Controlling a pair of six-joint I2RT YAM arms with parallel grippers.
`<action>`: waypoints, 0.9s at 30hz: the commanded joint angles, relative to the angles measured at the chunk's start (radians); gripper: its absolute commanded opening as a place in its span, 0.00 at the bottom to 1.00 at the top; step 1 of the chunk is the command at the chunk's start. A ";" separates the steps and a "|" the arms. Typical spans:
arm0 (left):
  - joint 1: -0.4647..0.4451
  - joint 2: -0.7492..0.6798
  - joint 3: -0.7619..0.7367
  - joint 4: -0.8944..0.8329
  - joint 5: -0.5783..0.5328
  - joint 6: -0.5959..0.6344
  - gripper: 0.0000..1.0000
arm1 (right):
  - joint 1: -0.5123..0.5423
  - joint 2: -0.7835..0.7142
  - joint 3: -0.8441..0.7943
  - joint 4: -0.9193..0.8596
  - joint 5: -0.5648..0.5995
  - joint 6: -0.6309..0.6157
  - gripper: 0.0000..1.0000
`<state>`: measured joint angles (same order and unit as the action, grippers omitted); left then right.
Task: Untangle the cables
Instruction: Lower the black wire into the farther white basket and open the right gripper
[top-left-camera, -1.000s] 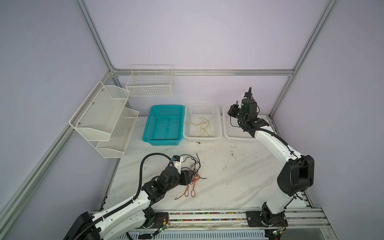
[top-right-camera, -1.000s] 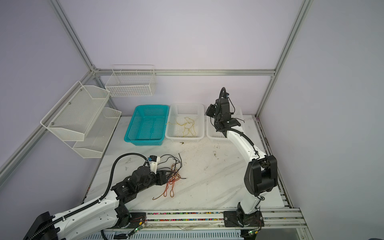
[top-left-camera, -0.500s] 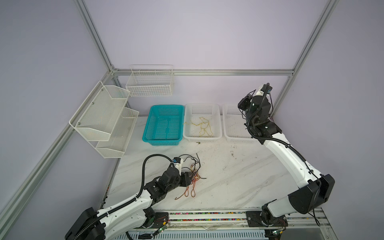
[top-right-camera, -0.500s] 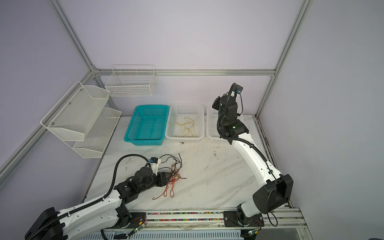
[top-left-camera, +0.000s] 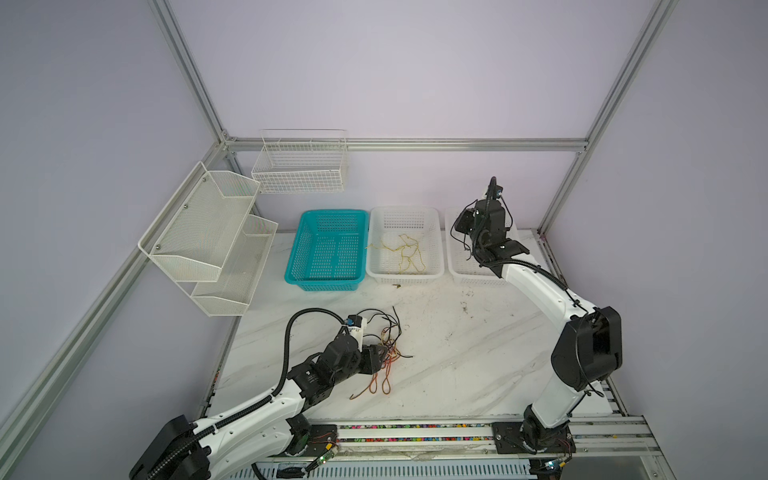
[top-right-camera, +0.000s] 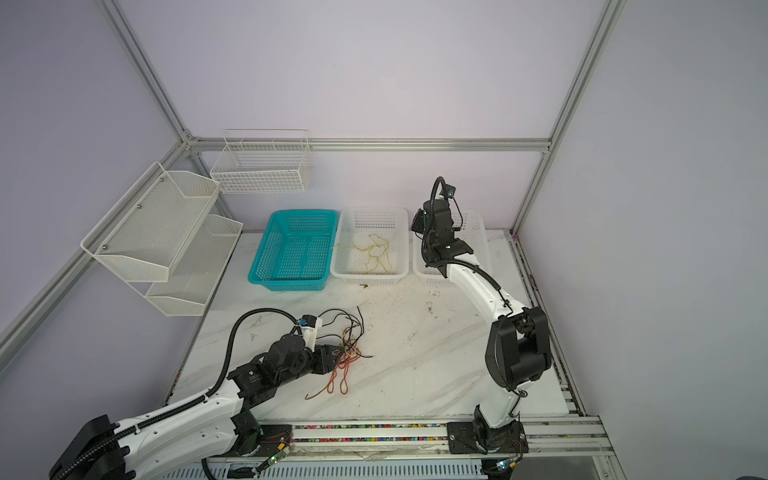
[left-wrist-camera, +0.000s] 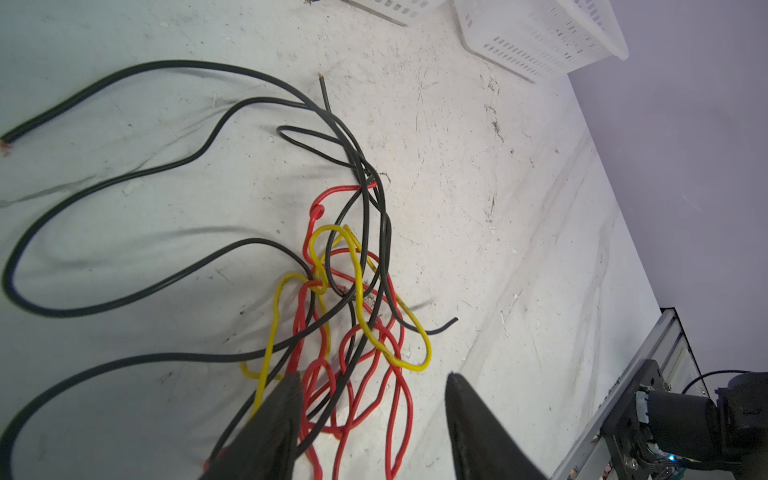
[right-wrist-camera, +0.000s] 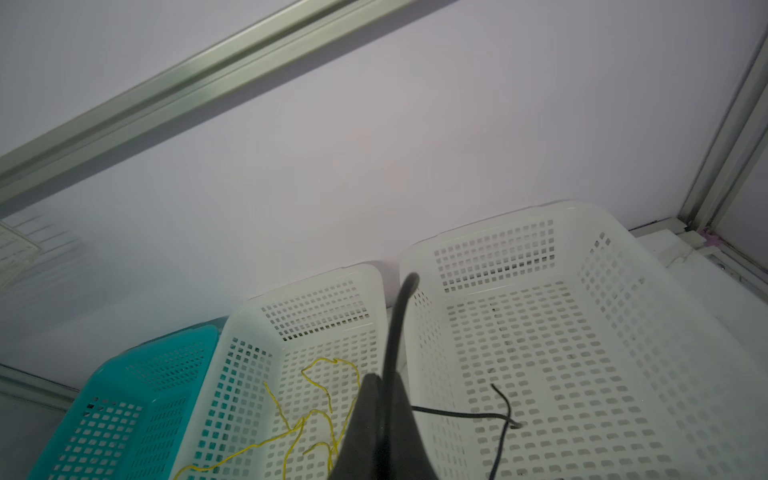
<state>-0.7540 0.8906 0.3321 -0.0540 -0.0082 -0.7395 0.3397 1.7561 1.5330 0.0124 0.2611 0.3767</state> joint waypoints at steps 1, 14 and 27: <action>-0.001 -0.035 0.015 -0.014 -0.015 0.020 0.56 | -0.030 0.037 0.013 -0.039 -0.046 0.052 0.00; -0.001 -0.101 -0.001 -0.055 -0.046 0.037 0.57 | -0.030 -0.054 -0.034 -0.119 0.072 0.083 0.36; -0.001 -0.091 -0.003 -0.047 -0.039 0.028 0.58 | -0.036 -0.127 -0.122 -0.136 -0.144 0.083 0.38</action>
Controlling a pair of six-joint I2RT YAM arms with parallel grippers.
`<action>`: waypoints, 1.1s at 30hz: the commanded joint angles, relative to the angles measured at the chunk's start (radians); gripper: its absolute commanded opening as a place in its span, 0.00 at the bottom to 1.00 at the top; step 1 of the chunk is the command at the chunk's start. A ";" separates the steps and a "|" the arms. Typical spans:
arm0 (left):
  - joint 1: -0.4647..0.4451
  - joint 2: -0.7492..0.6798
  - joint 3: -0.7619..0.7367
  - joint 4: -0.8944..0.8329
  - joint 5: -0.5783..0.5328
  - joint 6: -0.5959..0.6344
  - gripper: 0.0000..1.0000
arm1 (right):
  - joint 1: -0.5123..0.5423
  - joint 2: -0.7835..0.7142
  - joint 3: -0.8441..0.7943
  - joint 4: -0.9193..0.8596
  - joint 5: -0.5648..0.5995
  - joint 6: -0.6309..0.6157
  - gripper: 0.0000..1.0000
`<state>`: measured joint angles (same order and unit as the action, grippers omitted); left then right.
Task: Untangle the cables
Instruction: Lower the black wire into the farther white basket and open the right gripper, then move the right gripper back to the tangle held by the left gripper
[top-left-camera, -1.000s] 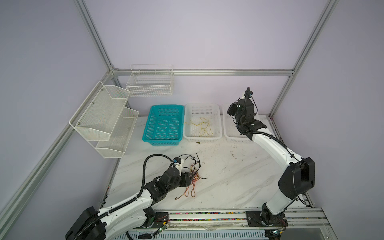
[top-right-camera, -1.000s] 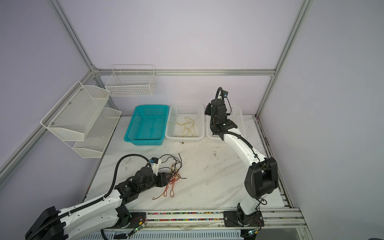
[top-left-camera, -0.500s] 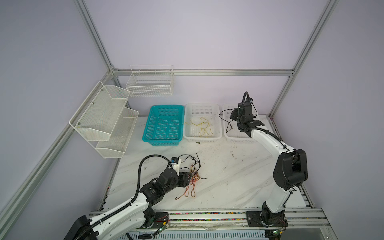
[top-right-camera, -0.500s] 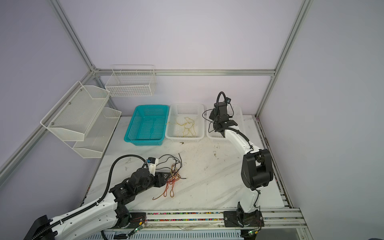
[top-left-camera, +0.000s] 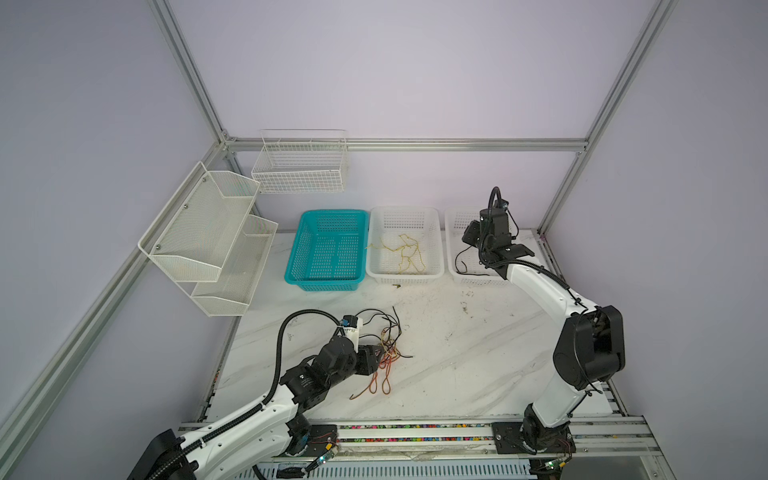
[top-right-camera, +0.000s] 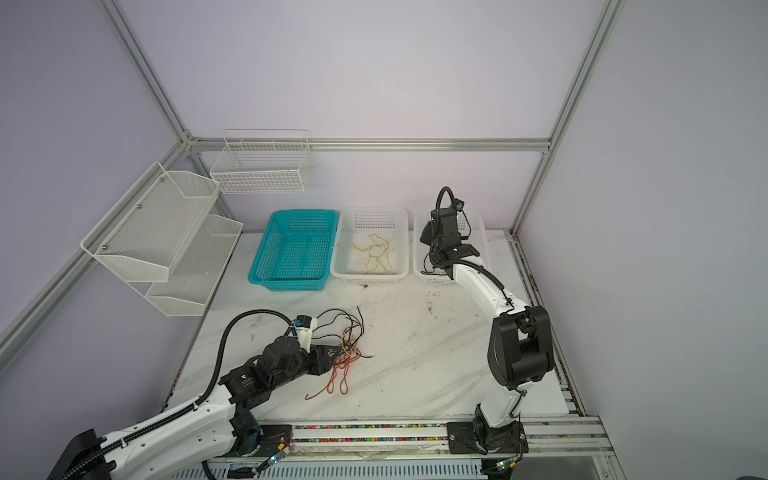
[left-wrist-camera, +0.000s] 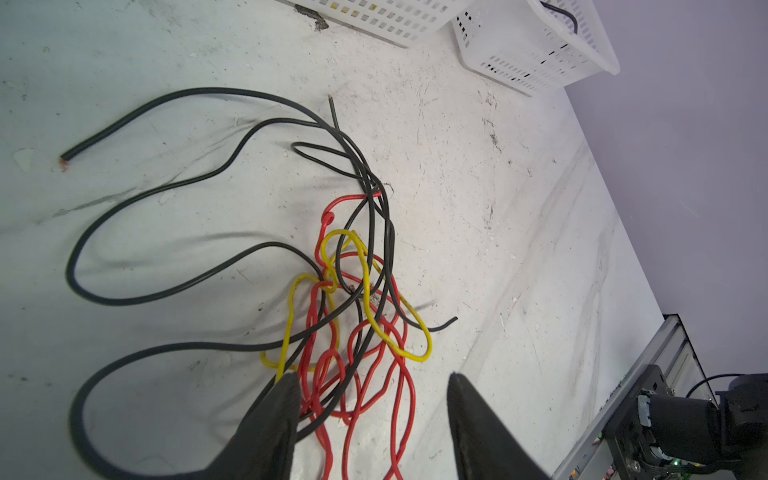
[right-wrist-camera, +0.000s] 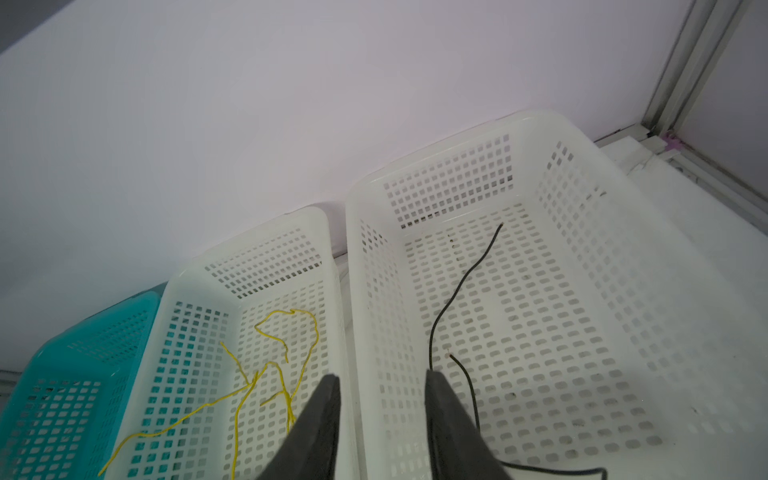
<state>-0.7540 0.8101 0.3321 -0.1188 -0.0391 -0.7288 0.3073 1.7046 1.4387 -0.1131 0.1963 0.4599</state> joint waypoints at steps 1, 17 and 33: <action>0.000 -0.014 -0.005 0.020 -0.011 0.019 0.58 | -0.003 -0.094 -0.047 -0.011 -0.094 0.000 0.38; 0.002 -0.139 -0.028 -0.097 -0.076 -0.015 0.65 | 0.418 -0.289 -0.465 0.066 -0.373 -0.019 0.44; 0.002 -0.181 -0.125 -0.173 -0.128 -0.170 0.63 | 0.587 0.037 -0.401 0.178 -0.393 0.040 0.43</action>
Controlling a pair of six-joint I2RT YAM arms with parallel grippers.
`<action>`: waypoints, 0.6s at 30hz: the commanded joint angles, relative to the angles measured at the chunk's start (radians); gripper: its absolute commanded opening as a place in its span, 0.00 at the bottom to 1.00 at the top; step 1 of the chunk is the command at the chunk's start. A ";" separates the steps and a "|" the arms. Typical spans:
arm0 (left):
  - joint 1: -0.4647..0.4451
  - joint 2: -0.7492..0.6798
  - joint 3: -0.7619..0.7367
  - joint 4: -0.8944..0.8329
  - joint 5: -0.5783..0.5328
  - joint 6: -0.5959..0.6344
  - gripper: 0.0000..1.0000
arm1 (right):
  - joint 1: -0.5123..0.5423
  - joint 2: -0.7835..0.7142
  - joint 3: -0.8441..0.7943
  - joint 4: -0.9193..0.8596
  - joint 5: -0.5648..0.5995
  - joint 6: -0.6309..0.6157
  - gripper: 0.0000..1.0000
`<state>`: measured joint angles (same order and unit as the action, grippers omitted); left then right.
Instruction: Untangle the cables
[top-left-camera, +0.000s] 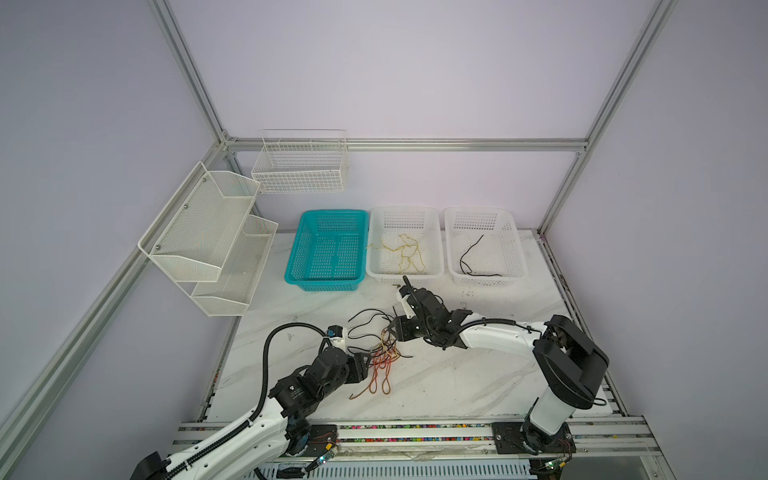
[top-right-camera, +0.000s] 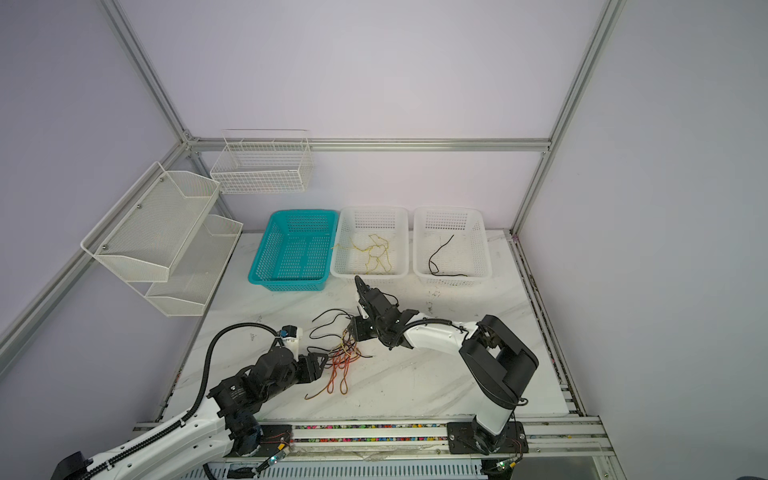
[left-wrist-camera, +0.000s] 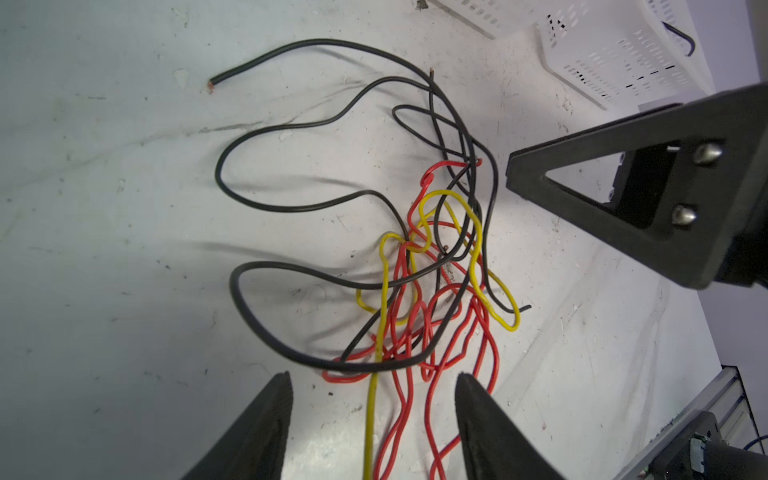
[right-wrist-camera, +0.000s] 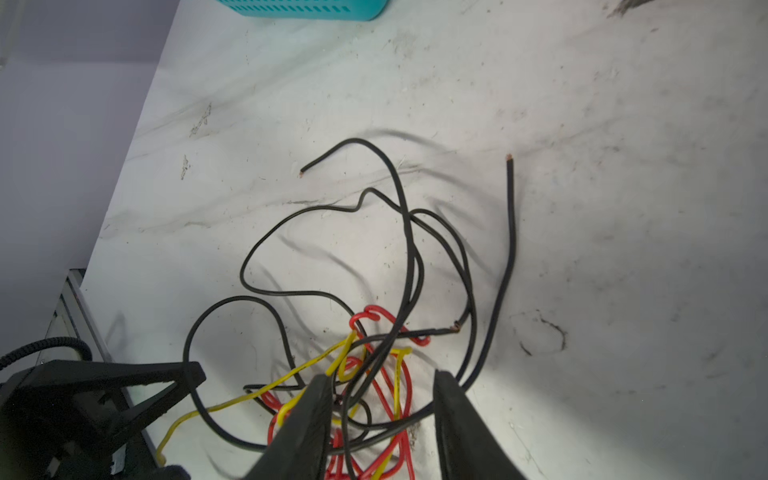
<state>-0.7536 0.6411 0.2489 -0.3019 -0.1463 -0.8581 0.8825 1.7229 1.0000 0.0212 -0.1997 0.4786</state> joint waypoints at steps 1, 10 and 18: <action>0.002 -0.011 -0.045 0.014 -0.021 -0.042 0.63 | 0.018 0.029 0.044 0.045 0.012 0.022 0.43; 0.002 0.050 -0.043 0.048 -0.018 -0.036 0.62 | 0.034 0.080 0.077 0.005 0.132 -0.002 0.22; 0.002 0.102 -0.057 0.100 -0.024 -0.036 0.60 | 0.035 -0.033 0.102 -0.080 0.177 -0.045 0.00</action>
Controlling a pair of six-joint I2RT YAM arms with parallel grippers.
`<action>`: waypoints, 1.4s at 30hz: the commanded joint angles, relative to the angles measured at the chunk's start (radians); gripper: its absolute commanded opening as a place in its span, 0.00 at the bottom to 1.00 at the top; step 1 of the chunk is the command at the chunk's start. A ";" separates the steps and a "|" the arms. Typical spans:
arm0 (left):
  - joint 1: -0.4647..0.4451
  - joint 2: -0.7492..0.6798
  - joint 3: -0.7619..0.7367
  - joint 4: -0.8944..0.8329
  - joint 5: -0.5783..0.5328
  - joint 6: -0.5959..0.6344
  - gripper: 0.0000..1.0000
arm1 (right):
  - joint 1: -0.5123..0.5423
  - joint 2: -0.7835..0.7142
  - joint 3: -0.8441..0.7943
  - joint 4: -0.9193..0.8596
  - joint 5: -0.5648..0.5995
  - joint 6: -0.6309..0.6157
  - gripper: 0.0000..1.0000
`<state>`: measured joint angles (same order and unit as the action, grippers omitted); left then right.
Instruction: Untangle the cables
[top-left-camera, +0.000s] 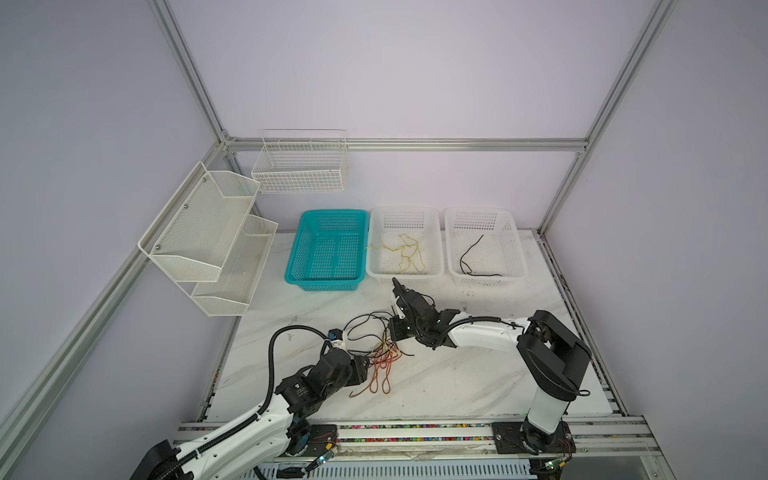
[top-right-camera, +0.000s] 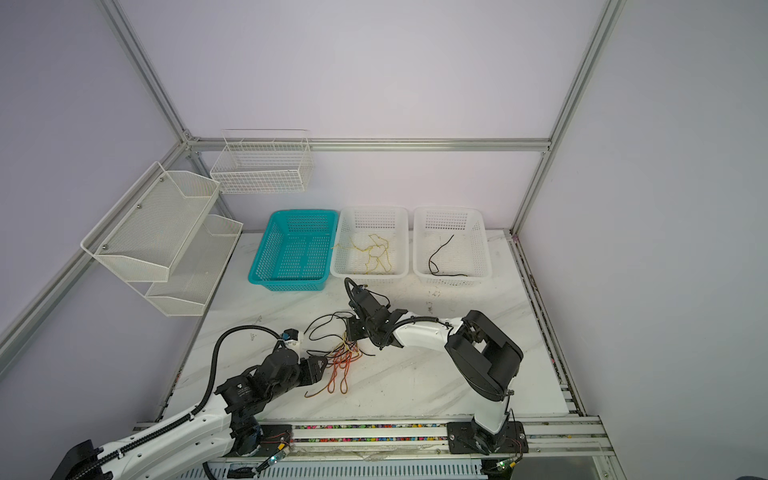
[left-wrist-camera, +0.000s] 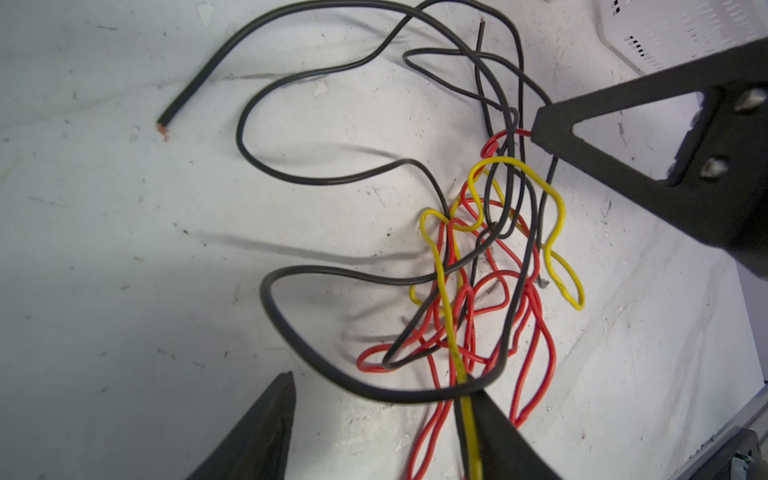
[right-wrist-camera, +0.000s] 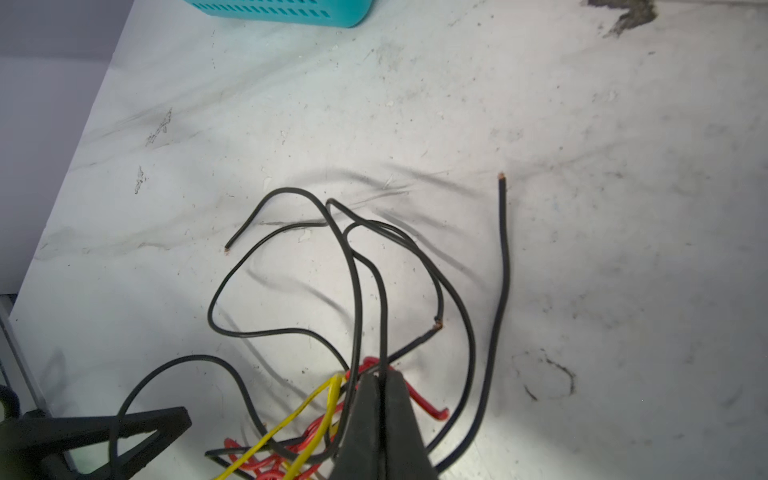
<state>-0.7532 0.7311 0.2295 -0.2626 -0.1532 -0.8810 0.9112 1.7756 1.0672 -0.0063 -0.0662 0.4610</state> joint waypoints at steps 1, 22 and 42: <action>0.005 0.020 -0.038 0.067 -0.017 -0.012 0.60 | 0.007 -0.118 0.034 -0.063 0.046 -0.032 0.00; 0.005 0.159 -0.044 0.169 0.002 0.005 0.46 | 0.007 -0.615 0.475 -0.438 0.374 -0.185 0.00; 0.005 0.203 -0.046 0.205 0.003 0.019 0.25 | 0.007 -0.561 1.000 -0.458 0.589 -0.293 0.00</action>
<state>-0.7528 0.9279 0.2134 -0.0994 -0.1493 -0.8753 0.9112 1.2140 2.0407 -0.4622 0.4801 0.1894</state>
